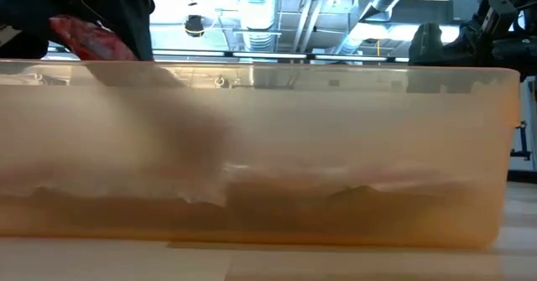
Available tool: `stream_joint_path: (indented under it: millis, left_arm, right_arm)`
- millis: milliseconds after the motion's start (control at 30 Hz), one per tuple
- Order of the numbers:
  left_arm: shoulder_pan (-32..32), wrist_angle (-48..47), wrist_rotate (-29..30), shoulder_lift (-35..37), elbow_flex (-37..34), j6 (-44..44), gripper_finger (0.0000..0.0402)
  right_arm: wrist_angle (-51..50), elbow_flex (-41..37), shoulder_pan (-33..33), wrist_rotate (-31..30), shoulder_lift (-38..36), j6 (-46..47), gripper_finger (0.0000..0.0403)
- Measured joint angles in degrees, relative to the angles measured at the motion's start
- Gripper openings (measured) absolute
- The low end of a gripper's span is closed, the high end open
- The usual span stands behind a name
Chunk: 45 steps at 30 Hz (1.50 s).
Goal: Sort popcorn bags into baskets
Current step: Put the red popcorn bag into the orange bin
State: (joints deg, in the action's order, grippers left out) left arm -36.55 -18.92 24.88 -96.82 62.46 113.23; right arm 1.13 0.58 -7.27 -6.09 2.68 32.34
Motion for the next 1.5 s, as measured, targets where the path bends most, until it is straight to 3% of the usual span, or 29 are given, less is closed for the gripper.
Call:
stream_joint_path:
  millis: [333, 533, 700, 800, 900, 1133, 1300, 1500]
  left_arm:
    - [0.7, -4.0, -1.8, 0.4, 0.0, 0.6, 0.0182]
    - [0.6, -13.3, -2.3, 5.5, 0.0, 2.2, 0.0198]
    - [3.3, -20.2, 3.4, 11.6, 0.0, 1.4, 0.0198]
    - [8.5, -20.1, 5.4, 13.4, 0.0, -5.9, 0.0198]
    - [15.9, -16.6, 4.7, 13.6, 0.0, -18.5, 0.02]
    - [35.6, -4.4, -3.8, 12.6, 0.1, -46.6, 0.0231]
    - [45.1, -0.4, -12.1, 9.3, 0.1, -54.5, 0.0268]
    - [48.7, 9.9, -18.6, 1.0, 0.1, -55.6, 0.0292]
  right_arm:
    - [0.0, 0.0, 0.0, 0.0, 0.0, 0.0, 0.012]
    - [0.0, 0.0, 0.0, 0.0, 0.0, 0.0, 0.012]
    - [0.0, 0.0, 0.0, 0.0, 0.0, 0.0, 0.012]
    - [0.0, 0.0, 0.0, 0.0, 0.0, 0.0, 0.012]
    - [0.0, 0.0, 0.0, 0.0, 0.0, 0.1, 0.012]
    - [0.0, 0.0, 0.0, 0.0, 0.0, 0.2, 0.012]
    - [0.0, 0.0, 0.0, 0.0, 0.0, 0.3, 0.012]
    - [0.0, 0.0, 0.0, 0.0, 0.0, 0.2, 0.012]
